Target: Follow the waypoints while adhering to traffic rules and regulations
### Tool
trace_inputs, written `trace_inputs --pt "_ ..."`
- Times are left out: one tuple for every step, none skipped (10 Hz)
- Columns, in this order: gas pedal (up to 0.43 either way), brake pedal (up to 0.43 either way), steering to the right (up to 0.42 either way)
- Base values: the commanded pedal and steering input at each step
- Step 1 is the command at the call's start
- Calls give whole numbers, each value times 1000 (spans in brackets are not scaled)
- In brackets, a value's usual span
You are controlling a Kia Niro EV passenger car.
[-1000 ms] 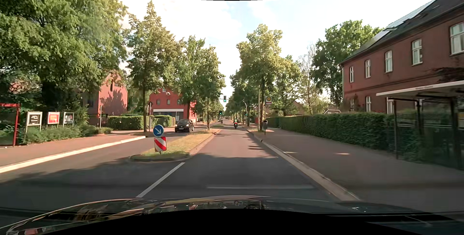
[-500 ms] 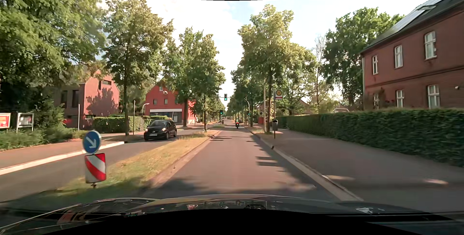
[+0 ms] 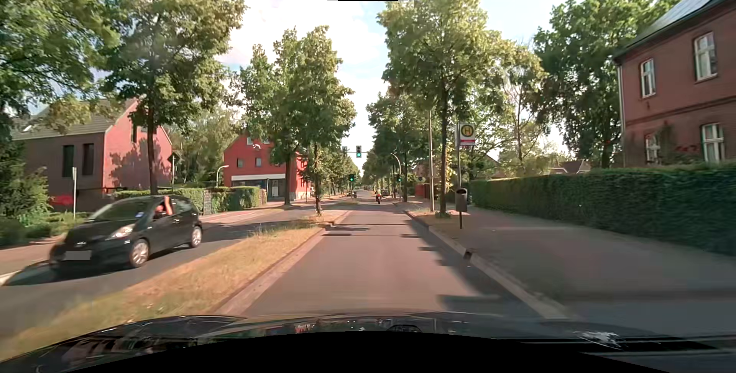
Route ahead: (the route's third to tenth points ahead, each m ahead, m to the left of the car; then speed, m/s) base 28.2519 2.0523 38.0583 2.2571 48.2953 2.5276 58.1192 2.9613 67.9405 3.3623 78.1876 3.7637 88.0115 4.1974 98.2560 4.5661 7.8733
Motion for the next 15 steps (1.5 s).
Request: trace_inputs --pt "150 0 -5" --pt "150 0 0" --pt "150 0 0" --pt "150 0 0" --pt "150 0 0" --pt "150 0 0" --pt "150 0 0" --pt "150 0 0" --pt "150 0 0" --pt "150 0 0" --pt "150 0 0" --pt "150 0 0" --pt "150 0 0" --pt "150 0 2" --pt "150 0 3"
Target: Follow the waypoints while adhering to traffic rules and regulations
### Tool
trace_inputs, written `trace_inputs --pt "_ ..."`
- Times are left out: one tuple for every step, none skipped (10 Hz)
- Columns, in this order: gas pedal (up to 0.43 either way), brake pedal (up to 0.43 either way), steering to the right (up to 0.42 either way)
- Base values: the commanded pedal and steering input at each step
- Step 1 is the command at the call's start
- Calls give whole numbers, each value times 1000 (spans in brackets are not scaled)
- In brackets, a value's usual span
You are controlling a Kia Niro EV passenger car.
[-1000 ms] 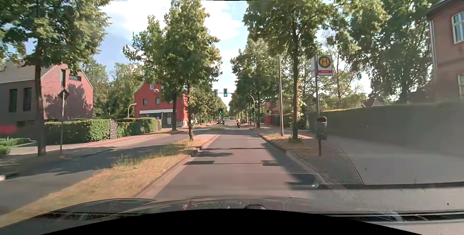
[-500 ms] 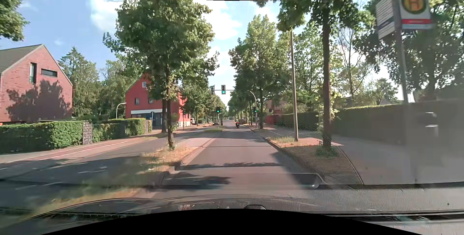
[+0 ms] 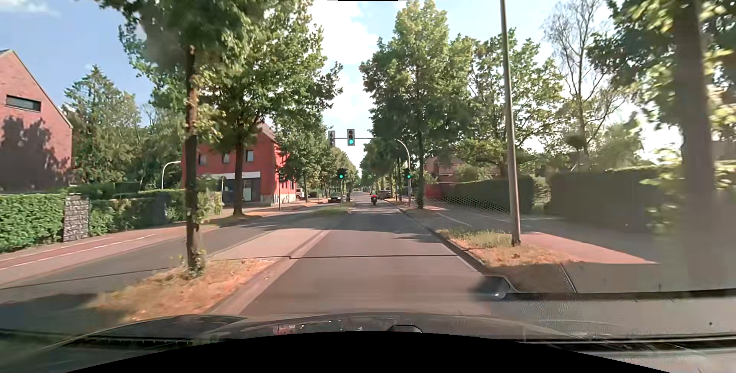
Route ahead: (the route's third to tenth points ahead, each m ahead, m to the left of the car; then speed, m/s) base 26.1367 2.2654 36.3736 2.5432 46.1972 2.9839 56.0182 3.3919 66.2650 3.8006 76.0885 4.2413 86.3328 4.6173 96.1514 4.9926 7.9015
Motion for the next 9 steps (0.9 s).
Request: trace_inputs --pt "150 0 3" --pt "157 0 3" --pt "157 0 3" --pt "157 0 1" --pt "169 0 0" --pt "169 0 -1" --pt "169 0 -2" --pt "169 0 -3" --pt "169 0 -4"
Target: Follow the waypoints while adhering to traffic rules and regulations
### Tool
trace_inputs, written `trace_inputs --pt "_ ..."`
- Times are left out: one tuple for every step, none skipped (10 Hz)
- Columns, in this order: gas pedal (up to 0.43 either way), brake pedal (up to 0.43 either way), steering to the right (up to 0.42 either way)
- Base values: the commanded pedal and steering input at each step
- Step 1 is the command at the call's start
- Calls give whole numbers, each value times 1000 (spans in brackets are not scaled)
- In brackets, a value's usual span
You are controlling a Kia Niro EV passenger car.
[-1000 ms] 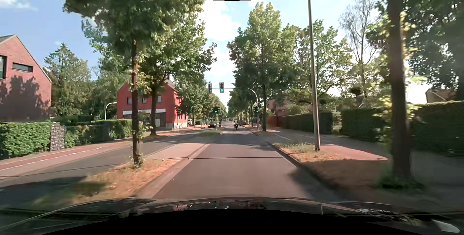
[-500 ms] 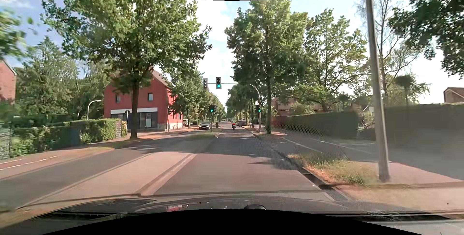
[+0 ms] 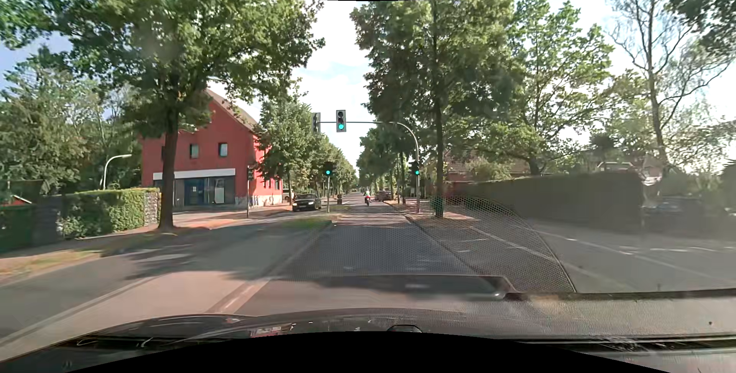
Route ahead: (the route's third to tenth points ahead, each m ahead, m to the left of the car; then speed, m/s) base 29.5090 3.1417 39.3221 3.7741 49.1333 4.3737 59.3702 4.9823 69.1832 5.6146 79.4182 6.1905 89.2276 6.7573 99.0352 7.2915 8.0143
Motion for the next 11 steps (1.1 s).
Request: trace_inputs --pt "169 0 -7" --pt "169 0 -8" --pt "169 0 -9" --pt "169 0 -9" --pt "169 0 -8" --pt "169 0 -8" --pt "157 0 -8" --pt "157 0 -8" --pt "157 0 -8" --pt "157 0 -8" --pt "157 0 -8"
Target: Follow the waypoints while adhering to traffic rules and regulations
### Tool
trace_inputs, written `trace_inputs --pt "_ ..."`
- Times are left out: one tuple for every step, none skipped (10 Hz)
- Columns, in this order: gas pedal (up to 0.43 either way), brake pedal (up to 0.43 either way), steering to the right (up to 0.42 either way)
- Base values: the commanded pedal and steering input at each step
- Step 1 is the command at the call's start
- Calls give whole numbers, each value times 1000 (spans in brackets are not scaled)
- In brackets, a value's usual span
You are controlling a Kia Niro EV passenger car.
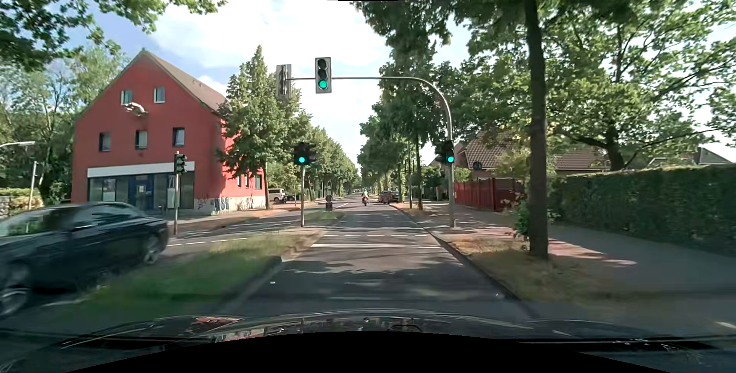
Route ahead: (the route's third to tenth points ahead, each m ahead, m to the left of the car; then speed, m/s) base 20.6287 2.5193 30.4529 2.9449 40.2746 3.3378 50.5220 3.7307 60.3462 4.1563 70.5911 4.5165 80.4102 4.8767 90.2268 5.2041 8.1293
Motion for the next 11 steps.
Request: trace_inputs --pt "157 0 -8" --pt "157 0 -8" --pt "157 0 -8" --pt "157 0 -8" --pt "157 0 -8" --pt "157 0 -8" --pt "157 0 -8" --pt "157 0 -9" --pt "157 0 -11" --pt "157 0 -12" --pt "157 0 -12"
